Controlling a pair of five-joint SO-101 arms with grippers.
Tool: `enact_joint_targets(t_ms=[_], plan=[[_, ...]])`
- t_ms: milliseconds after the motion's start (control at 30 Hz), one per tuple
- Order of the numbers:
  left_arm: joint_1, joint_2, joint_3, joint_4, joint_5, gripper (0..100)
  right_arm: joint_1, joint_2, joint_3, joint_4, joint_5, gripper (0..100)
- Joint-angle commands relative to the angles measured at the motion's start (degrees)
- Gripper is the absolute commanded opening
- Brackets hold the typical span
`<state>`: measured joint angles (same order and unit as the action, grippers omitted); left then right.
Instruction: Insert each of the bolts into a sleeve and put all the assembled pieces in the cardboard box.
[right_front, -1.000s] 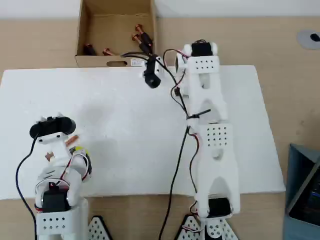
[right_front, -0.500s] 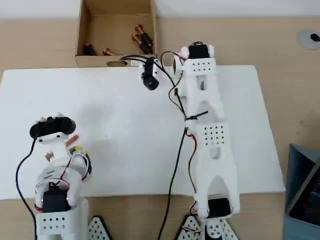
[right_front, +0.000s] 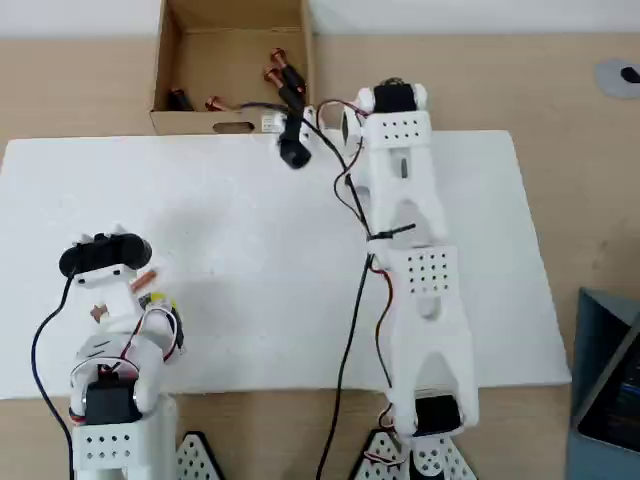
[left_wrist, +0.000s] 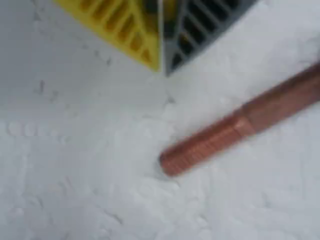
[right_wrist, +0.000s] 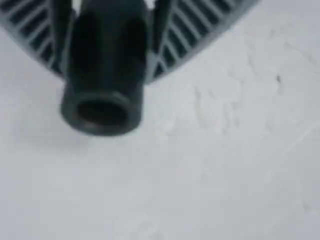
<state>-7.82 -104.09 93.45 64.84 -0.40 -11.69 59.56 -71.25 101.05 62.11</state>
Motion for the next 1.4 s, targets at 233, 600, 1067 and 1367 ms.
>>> enact_joint_targets(t_ms=[233,600,1067,1367], plan=[[-0.26,-0.48,-0.09,-1.23,-0.35,0,-0.22,-26.33,11.30,1.41,-11.25,1.0],[-0.62,-0.48,-0.09,-1.14,-0.35,0,1.98,-57.80,44.09,1.23,-24.97,1.0],[-1.05,0.40,-12.40,4.75,-12.04,0,13.05,-87.78,77.05,0.00,-43.52,1.0],[-13.89,22.29,-29.98,5.71,-27.69,0,22.11,-98.24,91.74,-4.13,-43.08,1.0]])
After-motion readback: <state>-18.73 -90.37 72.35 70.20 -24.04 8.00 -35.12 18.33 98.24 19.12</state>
